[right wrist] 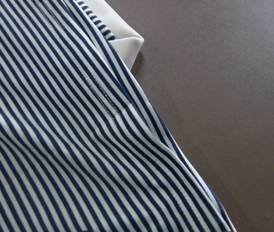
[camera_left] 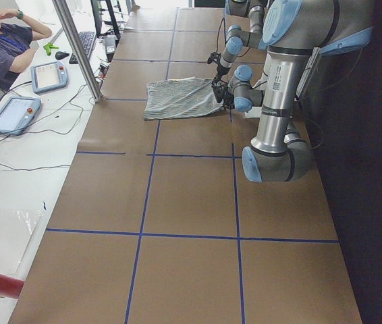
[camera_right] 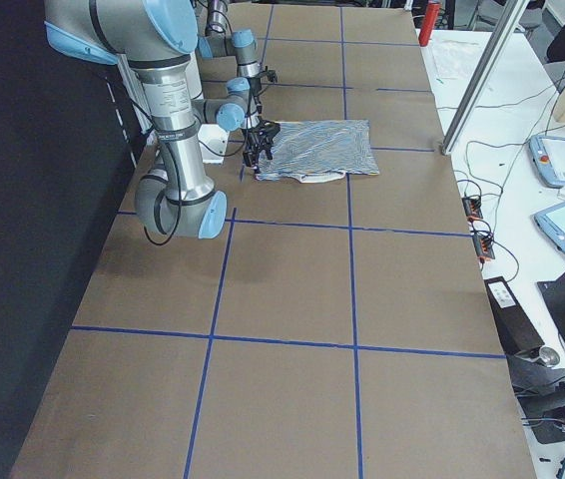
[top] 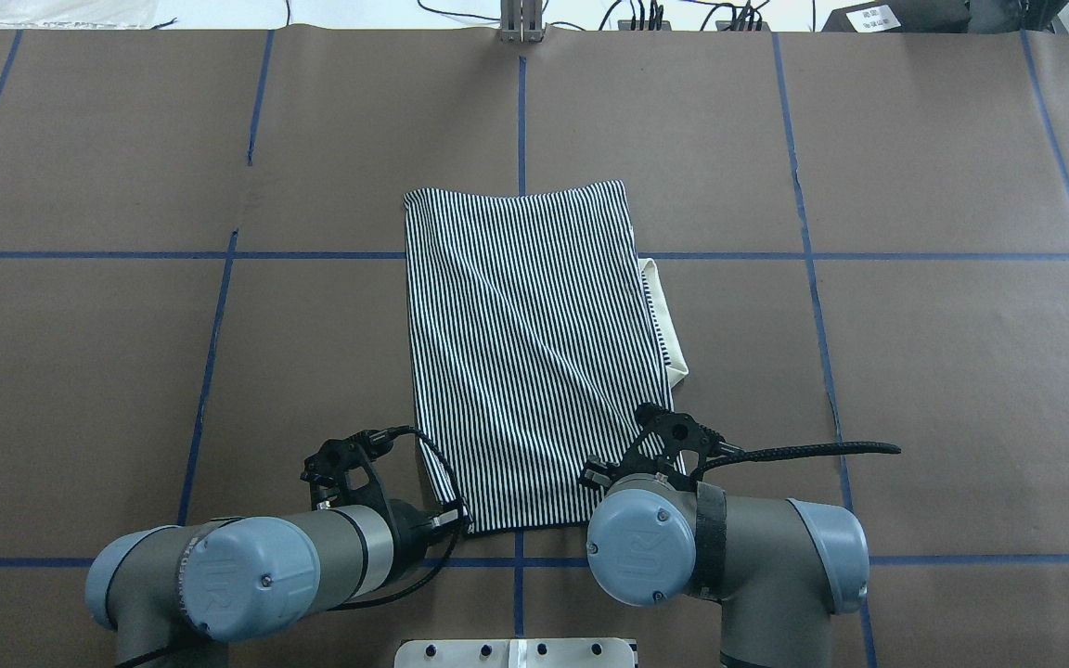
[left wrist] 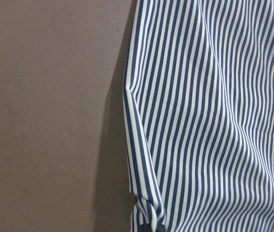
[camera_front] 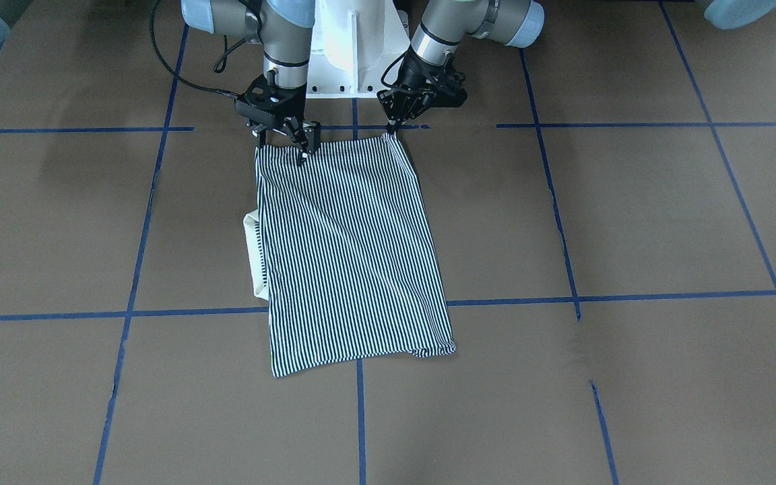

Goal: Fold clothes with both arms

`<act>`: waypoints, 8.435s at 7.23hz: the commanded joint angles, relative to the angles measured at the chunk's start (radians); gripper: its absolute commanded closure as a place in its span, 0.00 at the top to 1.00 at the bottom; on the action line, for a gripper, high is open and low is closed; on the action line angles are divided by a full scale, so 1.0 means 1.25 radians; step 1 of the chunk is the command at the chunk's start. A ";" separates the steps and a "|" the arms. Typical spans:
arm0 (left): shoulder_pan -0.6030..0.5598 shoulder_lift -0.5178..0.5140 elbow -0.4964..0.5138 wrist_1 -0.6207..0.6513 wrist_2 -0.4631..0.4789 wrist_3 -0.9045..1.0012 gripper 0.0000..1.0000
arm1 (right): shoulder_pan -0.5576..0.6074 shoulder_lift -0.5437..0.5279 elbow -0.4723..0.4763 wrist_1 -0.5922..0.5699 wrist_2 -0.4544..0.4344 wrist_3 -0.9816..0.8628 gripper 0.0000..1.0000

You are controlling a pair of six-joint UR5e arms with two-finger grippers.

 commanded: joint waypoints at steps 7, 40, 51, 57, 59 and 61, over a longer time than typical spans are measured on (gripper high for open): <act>0.003 0.000 -0.001 0.000 0.000 -0.001 0.00 | -0.005 0.005 -0.011 0.004 -0.001 0.065 0.00; -0.362 -0.147 0.167 0.052 -0.180 0.493 1.00 | 0.180 0.254 -0.325 0.244 -0.025 -0.574 1.00; -0.487 -0.109 0.161 0.054 -0.319 0.723 1.00 | 0.221 0.273 -0.463 0.361 -0.071 -0.628 1.00; -0.430 -0.143 0.208 0.066 -0.289 0.605 1.00 | 0.434 0.391 -0.565 0.363 0.198 -0.614 1.00; -0.364 -0.190 0.278 0.066 -0.173 0.585 1.00 | 0.440 0.382 -0.546 0.362 0.210 -0.616 1.00; -0.320 -0.193 0.280 0.067 -0.147 0.574 1.00 | 0.440 0.360 -0.523 0.363 0.210 -0.616 1.00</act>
